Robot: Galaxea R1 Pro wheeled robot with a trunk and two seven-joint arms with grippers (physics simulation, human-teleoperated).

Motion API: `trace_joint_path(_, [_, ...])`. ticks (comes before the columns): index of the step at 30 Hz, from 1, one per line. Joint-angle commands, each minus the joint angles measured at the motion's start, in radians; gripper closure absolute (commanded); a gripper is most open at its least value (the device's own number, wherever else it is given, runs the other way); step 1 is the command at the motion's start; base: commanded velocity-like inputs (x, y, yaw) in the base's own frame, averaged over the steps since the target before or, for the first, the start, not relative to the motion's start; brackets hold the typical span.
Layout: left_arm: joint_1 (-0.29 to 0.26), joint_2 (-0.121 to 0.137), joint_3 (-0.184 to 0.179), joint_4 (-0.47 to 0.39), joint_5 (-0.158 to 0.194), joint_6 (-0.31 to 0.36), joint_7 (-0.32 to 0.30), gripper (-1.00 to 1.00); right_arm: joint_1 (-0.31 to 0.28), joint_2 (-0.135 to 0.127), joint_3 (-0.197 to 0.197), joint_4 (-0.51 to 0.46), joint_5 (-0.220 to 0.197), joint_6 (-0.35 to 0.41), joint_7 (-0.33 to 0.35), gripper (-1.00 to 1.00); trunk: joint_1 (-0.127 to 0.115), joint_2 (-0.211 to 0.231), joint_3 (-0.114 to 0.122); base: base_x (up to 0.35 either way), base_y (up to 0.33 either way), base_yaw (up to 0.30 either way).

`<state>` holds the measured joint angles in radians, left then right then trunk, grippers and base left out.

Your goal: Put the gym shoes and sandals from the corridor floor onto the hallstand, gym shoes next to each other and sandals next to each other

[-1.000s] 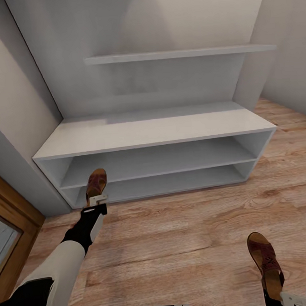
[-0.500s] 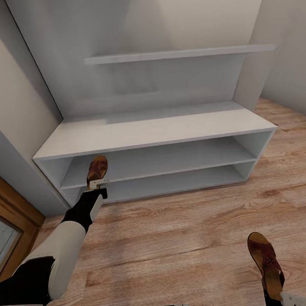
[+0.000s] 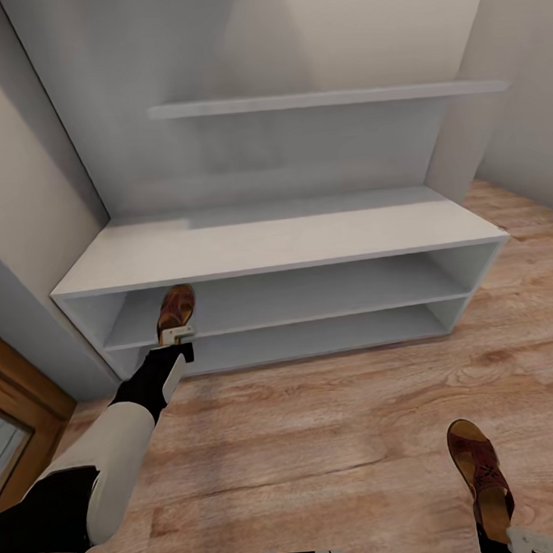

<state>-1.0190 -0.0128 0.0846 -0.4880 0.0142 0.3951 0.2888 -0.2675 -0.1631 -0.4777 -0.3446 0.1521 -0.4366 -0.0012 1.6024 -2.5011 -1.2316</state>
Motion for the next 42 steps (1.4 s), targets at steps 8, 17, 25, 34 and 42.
trace_joint_path(8, [0.004, 0.000, 0.002, -0.003, 0.000, 0.004, 0.000, 1.00, -0.001, 0.000, -0.007, 0.001, 0.010, -0.004, 0.000, 1.00, 0.000, 0.000, -0.001, 0.154, 0.000, 0.000])
trace_joint_path(17, [0.004, 0.002, 0.001, -0.002, 0.000, 0.004, 0.000, 1.00, -0.001, 0.000, -0.007, 0.001, 0.010, -0.004, 0.000, 1.00, 0.000, 0.000, -0.001, 0.085, 0.000, 0.000])
trace_joint_path(25, [0.005, 0.006, 0.001, 0.000, 0.000, 0.004, 0.000, 1.00, -0.001, 0.000, -0.007, 0.001, 0.010, -0.004, 0.000, 1.00, 0.000, 0.000, -0.001, 0.228, 0.000, 0.000])
trace_joint_path(34, [0.005, 0.009, 0.004, 0.010, 0.000, 0.003, 0.002, 1.00, -0.001, 0.000, -0.007, 0.001, 0.010, -0.004, 0.000, 1.00, 0.000, 0.000, -0.001, 0.148, 0.000, 0.000])
trace_joint_path(42, [0.005, 0.011, 0.004, 0.012, 0.000, 0.002, 0.001, 1.00, -0.001, 0.001, -0.006, 0.001, 0.010, -0.004, 0.000, 1.00, 0.000, 0.000, -0.001, 0.152, 0.000, 0.000])
